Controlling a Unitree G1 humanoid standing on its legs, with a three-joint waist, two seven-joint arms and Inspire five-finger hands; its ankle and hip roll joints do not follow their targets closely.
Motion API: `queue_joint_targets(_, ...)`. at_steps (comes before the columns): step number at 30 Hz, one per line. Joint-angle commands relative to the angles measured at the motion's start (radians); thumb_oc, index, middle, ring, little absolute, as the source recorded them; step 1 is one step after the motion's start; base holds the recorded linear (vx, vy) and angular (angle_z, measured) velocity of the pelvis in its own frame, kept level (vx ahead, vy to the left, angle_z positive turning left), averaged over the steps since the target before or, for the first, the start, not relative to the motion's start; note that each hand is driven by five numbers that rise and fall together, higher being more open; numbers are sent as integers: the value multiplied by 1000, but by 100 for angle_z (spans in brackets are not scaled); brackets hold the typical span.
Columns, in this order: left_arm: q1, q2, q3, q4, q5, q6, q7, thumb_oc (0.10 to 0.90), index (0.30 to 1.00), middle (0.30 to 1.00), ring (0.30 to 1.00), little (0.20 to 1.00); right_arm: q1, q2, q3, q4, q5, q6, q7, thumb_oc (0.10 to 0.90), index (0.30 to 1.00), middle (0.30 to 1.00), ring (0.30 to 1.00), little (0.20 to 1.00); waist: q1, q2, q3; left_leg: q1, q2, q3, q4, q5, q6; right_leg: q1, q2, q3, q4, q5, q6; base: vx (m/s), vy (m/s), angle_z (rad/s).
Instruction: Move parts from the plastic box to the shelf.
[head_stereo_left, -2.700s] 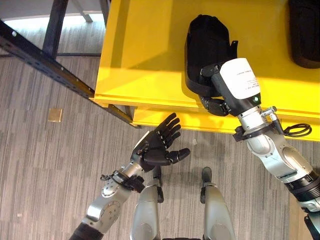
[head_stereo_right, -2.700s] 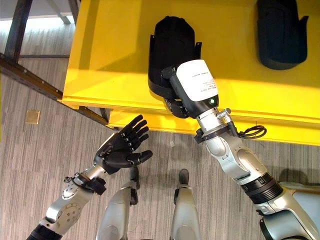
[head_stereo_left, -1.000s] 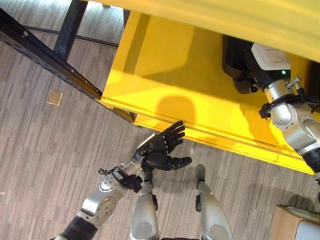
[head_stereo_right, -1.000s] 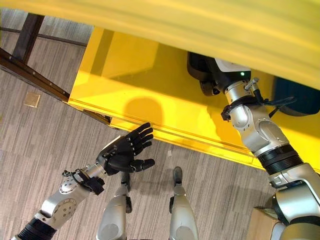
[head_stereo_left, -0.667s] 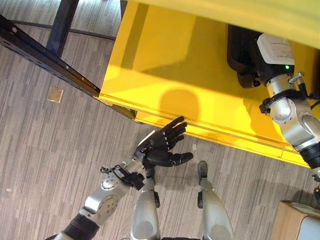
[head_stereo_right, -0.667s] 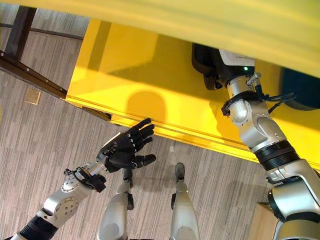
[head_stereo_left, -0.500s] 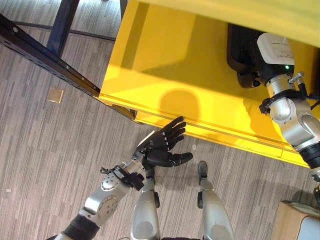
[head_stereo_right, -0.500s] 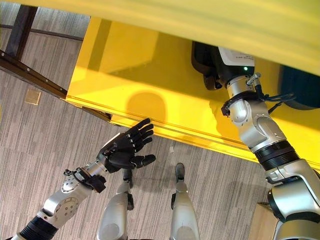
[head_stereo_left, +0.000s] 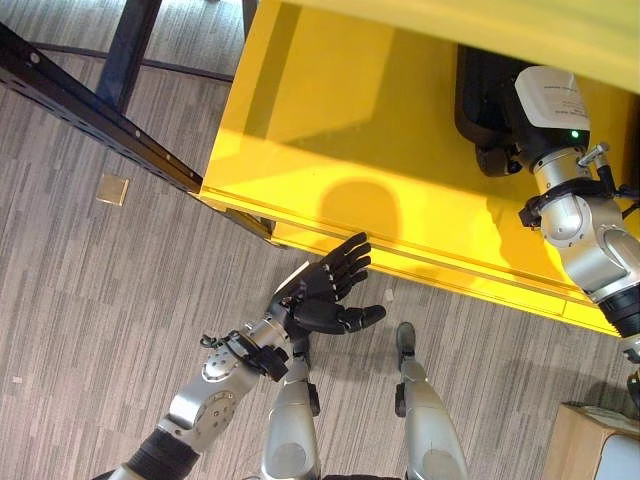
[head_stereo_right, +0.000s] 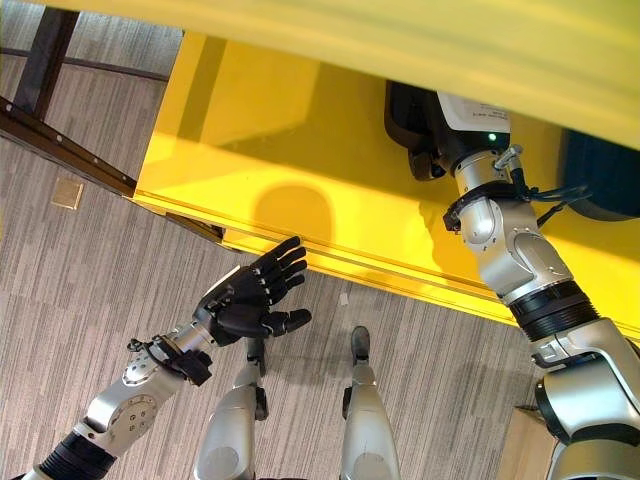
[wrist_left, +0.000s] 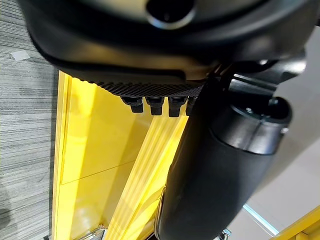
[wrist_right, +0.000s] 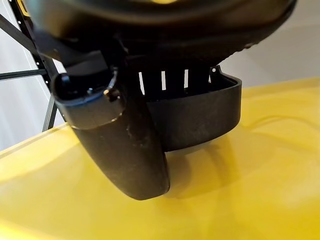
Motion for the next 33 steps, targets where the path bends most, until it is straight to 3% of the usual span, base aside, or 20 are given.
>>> queue_joint_targets(1,-6,-32,8,-132,-21,-67,-58,900,1000,1000,1000,1000,-88,-35,-27,-71,19,5,25,400,300,300,300,300,4,-1,-12,-27,10,-38,129,-86,35,-13,-77,-113,148,-121,-2,0,0,0)
queue_joint_targets(18,-33,-46,-5,-117,-12,-56,-55,900,1000,1000,1000,1000,-70,22,13,30,56,19,60,400,300,300,300,300,4,4,-12,-36,9,-37,130,-84,39,-21,-76,-109,154,-122,-5,0,0,0)
queue_joint_targets(33,-27,-49,14,-142,-13,-47,-38,900,1000,1000,1000,1000,10,58,-54,-103,60,92,103,400,300,300,300,300,-15,2,-12,-73,6,-38,153,-92,44,-65,-72,-93,186,-131,-10,-4,1,-1)
